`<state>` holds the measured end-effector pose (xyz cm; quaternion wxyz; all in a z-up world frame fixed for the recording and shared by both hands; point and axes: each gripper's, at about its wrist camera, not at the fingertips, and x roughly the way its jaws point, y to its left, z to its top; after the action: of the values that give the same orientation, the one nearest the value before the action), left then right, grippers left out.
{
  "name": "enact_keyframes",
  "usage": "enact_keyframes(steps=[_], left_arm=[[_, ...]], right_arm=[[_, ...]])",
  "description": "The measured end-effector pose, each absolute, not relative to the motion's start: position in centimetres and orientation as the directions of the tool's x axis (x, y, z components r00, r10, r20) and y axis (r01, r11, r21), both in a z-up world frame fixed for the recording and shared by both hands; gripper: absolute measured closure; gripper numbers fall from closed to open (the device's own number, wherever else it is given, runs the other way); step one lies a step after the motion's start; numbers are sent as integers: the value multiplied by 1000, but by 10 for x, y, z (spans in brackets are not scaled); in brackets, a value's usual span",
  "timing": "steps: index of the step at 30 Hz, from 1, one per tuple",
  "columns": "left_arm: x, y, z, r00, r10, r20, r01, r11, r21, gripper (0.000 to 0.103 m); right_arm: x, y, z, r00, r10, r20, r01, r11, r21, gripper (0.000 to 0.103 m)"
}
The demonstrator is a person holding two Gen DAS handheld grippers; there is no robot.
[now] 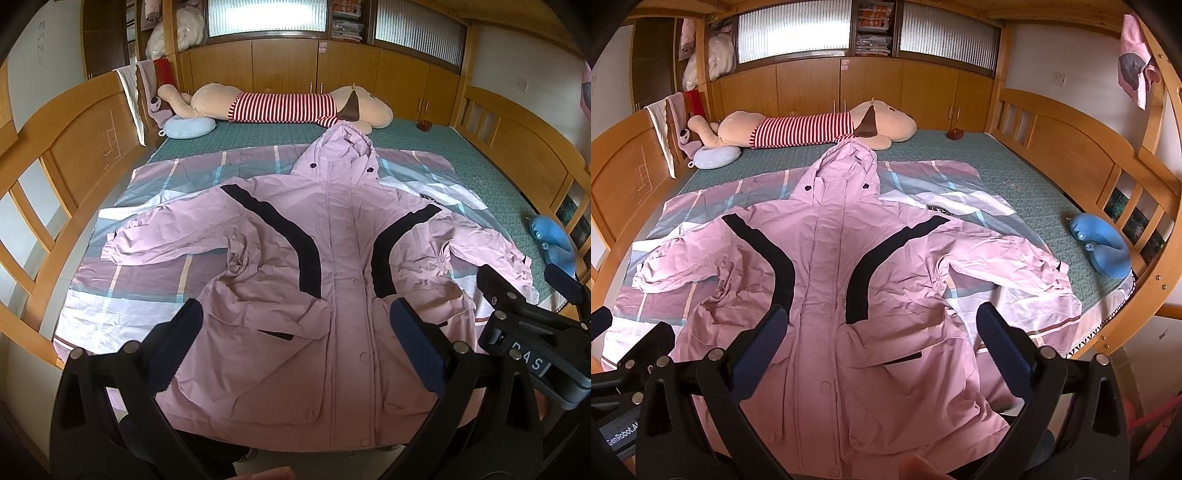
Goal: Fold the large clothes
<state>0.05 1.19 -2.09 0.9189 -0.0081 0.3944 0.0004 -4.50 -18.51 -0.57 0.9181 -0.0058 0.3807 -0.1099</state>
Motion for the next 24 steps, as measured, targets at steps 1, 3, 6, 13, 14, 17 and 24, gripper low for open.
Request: enact_keyframes(steps=[1,3,6,13,14,17,24], left_arm=[[1,12,-22,687,-6,-726,-7,1000,-15,2],[0,12,-23,685,-7,-728,-6,1000,-15,2],[2,12,-21,684,-7,-729,-7,1000,-15,2],[1,11,-22,681,-8,-732,-5,1000,-15,2],[2,11,-22,680,-7,-733,-6,1000,-15,2],[3,11,-22,678,-8,-735,-6,1000,-16,2],[4,12,-25,673,-11,-740,-6,1000,-20,2]], right_arm=[[-45,-185,-7,685,-206,-699,197,976,-94,1],[-45,-184,-8,684,-205,-700,196,976,-94,1],[-45,-184,-10,682,-204,-702,195,976,-94,1],[-43,-182,-12,678,-204,-707,193,976,-96,1],[-43,-183,-12,677,-203,-707,193,977,-96,1],[-41,-183,-14,673,-202,-712,191,977,-97,1],[-40,-183,-16,669,-201,-716,189,977,-97,1]])
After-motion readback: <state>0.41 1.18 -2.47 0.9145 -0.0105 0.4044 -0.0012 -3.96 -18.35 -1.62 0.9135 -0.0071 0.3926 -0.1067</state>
